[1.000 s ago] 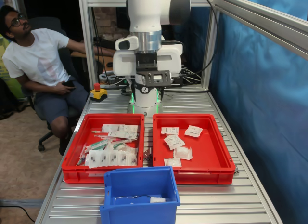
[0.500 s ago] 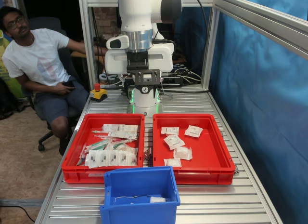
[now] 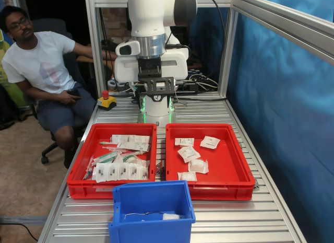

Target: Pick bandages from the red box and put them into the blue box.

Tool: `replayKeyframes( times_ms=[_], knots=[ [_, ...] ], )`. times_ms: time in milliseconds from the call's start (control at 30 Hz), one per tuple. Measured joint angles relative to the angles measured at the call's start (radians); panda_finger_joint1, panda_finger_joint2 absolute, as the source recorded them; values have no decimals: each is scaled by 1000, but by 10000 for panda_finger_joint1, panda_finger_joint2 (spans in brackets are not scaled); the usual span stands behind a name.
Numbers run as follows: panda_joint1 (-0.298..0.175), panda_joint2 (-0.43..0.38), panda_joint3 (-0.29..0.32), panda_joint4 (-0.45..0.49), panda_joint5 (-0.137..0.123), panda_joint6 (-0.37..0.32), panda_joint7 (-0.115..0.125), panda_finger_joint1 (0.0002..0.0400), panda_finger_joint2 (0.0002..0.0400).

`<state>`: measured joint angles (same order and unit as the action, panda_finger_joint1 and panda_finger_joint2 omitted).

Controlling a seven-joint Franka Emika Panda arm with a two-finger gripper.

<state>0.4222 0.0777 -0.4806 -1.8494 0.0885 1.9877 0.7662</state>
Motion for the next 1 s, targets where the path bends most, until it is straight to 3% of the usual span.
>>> replayKeyframes(
  times_ms=[367, 700, 1000],
  knots=[
    [-171, -18, 185, 0, -4, -2, 0, 400, 400],
    [-231, -50, 237, 0, -8, -6, 0, 400, 400],
    [-248, -53, 248, 0, -9, -6, 0, 400, 400]
  ],
)
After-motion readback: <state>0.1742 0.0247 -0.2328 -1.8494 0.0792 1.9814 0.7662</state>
